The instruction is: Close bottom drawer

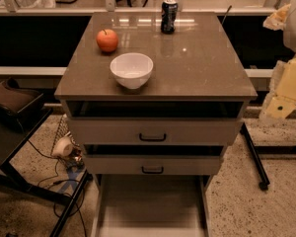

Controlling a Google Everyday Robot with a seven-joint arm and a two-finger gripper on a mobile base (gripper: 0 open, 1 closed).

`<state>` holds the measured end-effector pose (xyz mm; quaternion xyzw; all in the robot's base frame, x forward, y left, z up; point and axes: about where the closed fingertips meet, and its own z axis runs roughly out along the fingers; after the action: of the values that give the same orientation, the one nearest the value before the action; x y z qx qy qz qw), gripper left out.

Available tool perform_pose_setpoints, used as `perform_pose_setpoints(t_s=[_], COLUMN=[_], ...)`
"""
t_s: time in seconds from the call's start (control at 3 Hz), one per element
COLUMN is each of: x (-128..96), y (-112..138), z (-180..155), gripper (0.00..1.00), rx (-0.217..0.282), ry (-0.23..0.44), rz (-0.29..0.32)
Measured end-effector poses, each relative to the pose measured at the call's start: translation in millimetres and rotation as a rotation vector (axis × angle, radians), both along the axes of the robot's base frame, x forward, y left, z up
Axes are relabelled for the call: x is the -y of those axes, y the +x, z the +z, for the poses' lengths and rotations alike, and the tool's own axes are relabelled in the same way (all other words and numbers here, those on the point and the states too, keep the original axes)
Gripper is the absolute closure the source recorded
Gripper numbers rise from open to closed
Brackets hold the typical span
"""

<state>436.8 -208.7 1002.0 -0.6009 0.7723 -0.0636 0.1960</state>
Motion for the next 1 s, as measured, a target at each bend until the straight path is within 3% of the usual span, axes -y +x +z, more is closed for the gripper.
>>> perform_pose_setpoints(t_s=[0.33,0.67,1.0], x=[-0.2,1.2,12.4], y=[-0.1,0.4,0.7], z=[1.5,-18.6,-72.5], gripper=[0.0,0.0,0.0], rx=[0.007,0.01,-0.01], ry=[-0.002,0.004,0.039], rz=[-0.003,-0.008,-0.02])
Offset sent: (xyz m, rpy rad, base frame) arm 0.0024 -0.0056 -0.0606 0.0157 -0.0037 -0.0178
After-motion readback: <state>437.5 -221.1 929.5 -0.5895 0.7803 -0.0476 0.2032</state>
